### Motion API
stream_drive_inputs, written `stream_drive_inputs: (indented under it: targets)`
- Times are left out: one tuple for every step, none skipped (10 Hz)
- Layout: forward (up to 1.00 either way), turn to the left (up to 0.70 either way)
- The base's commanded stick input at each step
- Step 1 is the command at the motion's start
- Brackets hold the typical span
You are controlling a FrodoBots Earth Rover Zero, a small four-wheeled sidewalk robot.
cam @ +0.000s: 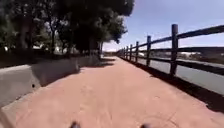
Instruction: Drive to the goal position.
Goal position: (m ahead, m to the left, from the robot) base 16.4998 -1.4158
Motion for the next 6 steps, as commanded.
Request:
stream_drive_inputs:
  targets:
    - [1.0, 0.0]
    - [1.0, 0.0]
    - [1.0, 0.0]
    - [1.0, 0.0]
    - [1.0, 0.0]
    - [1.0, 0.0]
